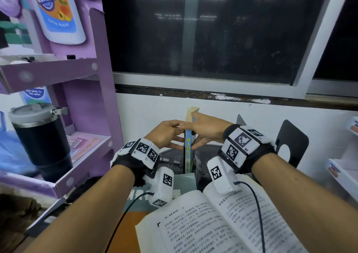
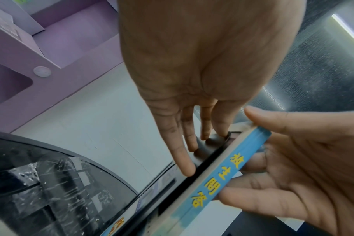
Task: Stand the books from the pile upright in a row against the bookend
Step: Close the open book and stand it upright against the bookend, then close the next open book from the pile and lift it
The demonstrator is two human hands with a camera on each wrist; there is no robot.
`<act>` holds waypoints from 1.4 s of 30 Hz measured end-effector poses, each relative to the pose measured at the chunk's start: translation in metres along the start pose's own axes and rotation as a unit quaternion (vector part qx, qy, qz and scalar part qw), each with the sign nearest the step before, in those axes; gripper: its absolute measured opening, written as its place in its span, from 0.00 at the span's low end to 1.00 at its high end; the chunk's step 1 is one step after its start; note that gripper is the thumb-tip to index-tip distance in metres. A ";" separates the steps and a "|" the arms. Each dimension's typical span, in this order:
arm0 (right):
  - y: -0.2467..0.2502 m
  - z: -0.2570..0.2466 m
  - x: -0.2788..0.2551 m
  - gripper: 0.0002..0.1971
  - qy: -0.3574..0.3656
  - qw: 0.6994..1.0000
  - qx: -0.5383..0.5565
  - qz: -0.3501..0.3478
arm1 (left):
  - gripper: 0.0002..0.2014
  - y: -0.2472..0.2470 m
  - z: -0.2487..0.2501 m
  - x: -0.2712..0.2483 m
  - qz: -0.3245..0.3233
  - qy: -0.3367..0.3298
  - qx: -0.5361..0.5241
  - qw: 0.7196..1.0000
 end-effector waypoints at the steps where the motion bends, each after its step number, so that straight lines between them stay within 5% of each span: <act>1: 0.001 0.001 -0.001 0.30 0.002 1.000 0.003 0.002 | 0.14 0.000 0.000 -0.001 0.000 0.000 0.001 1.000; 13: 0.010 0.004 -0.038 0.38 -0.009 0.999 -0.036 0.014 | 0.12 0.015 -0.003 -0.025 0.029 0.039 0.017 0.999; 21: 0.020 0.015 -0.110 0.32 -0.044 0.980 -0.192 0.012 | 0.08 0.016 0.000 -0.073 0.033 0.064 0.051 0.996; 30: 0.020 0.045 -0.188 0.29 -0.083 0.964 -0.250 0.022 | 0.04 -0.006 -0.011 -0.127 0.010 0.131 0.139 0.981; 38: 0.024 0.085 -0.227 0.30 -0.149 0.942 -0.299 -0.002 | 0.22 -0.029 -0.030 -0.159 -0.046 0.222 0.276 0.934; 42: 0.024 0.102 -0.238 0.29 -0.173 0.954 -0.245 -0.005 | 0.26 -0.034 -0.027 -0.169 -0.052 0.228 0.312 0.921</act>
Point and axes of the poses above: each hand's wrist, its own x-axis towards the middle knuckle, its own y-axis out of the back of the hand, z = x × y, the point moved 8 cm from there along x, towards the middle knuckle, and after that the axes turned 4 degrees about -x, right-handed, at the moved point
